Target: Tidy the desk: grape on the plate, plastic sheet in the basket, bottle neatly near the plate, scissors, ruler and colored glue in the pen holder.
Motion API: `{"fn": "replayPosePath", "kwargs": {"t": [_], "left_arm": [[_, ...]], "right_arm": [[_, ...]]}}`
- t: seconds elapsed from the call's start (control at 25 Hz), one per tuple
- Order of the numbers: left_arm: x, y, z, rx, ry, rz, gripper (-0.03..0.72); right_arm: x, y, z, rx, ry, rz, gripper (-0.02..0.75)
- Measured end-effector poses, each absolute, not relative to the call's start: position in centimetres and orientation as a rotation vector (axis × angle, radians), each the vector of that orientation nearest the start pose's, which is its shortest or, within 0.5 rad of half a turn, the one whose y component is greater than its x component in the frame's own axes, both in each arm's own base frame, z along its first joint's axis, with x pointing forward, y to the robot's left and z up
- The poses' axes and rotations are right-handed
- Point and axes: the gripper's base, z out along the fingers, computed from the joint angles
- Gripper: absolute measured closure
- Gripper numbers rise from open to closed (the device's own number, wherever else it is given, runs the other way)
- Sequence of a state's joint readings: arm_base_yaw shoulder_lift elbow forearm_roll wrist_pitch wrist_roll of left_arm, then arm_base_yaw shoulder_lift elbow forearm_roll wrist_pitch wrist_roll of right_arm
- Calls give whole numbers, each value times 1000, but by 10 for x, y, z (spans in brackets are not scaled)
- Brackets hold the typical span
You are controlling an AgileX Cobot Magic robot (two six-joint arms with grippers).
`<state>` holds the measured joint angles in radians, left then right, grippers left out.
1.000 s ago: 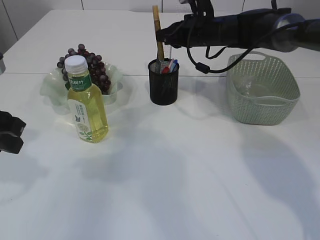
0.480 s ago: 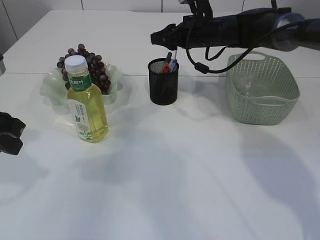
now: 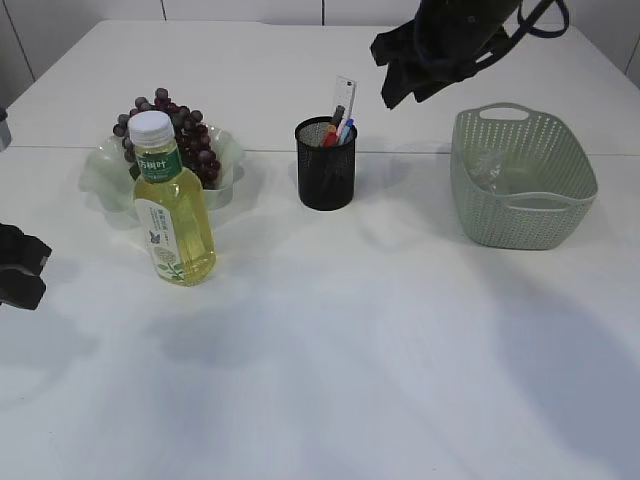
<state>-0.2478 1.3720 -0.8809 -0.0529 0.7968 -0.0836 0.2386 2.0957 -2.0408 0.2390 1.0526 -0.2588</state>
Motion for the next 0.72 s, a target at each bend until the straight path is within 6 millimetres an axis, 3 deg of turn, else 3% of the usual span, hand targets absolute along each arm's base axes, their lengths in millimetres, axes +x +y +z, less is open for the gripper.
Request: {"fn": "replayPosePath", "kwargs": {"t": [0.16, 0.32, 0.72], "left_arm": [[246, -66, 244, 186, 2772, -147, 442], [246, -66, 245, 186, 2768, -148, 442], [244, -64, 246, 203, 2778, -122, 442]], "right_arm": [[436, 125, 316, -480, 2637, 171, 384], [431, 118, 320, -415, 2686, 94, 384], [410, 111, 320, -360, 2744, 79, 386]]}}
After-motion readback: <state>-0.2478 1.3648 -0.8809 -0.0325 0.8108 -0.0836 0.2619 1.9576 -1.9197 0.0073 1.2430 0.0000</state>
